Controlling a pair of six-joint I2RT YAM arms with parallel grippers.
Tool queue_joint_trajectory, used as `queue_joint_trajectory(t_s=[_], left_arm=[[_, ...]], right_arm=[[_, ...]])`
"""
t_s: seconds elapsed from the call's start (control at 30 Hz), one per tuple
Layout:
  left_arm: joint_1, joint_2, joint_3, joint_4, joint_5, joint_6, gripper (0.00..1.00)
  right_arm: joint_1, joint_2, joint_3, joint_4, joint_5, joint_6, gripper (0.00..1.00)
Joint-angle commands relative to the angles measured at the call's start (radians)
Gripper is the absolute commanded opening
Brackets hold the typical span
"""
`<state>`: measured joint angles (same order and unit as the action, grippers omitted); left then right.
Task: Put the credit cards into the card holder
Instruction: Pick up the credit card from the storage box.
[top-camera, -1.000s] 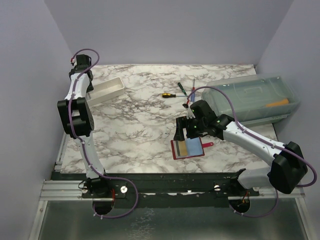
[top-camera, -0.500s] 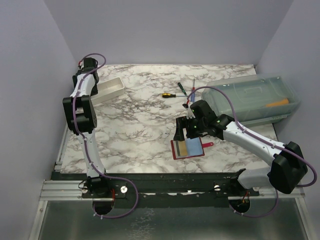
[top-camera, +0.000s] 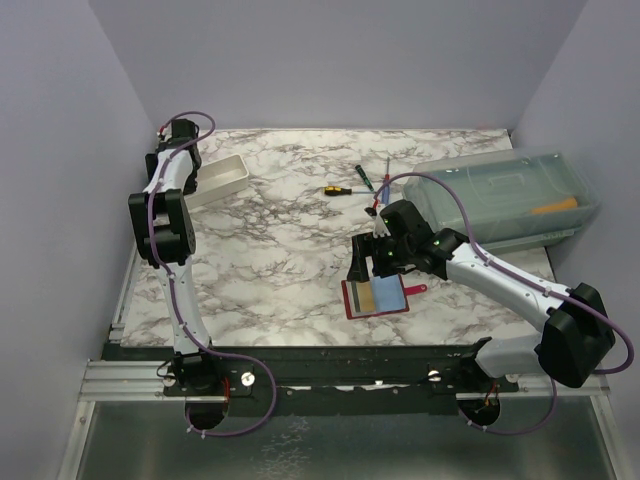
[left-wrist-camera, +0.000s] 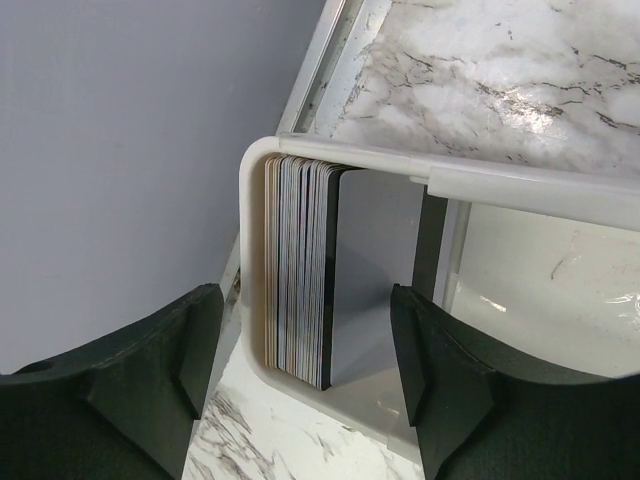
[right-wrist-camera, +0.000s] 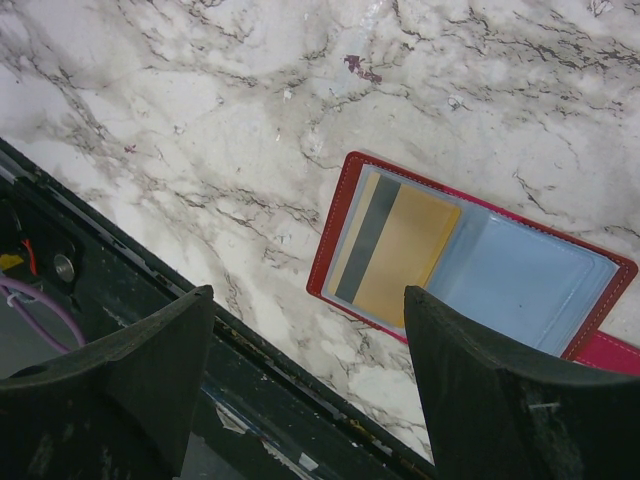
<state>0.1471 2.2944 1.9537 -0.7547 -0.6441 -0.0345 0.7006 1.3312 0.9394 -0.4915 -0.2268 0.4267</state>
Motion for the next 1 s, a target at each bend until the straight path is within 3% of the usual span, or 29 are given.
queue_joint_trajectory(t_s=[0.0, 0.1, 0.47, 0.97], left_arm=[[0.009, -0.034, 0.001, -0.037, -0.034, -0.007, 0.71], [0.011, -0.046, 0.001, -0.037, -0.03, -0.007, 0.67], [0.016, -0.064, -0.007, -0.04, -0.008, -0.01, 0.38], [0.013, -0.098, 0.023, -0.04, 0.053, -0.029, 0.16]], right_arm=[[-0.003, -0.016, -0.004, 0.016, -0.017, -0.006, 0.79], [-0.003, -0.015, -0.007, 0.017, -0.02, -0.006, 0.79], [-0.004, -0.011, -0.003, 0.02, -0.02, -0.01, 0.79], [-0.004, -0.001, 0.002, 0.022, -0.027, -0.006, 0.79]])
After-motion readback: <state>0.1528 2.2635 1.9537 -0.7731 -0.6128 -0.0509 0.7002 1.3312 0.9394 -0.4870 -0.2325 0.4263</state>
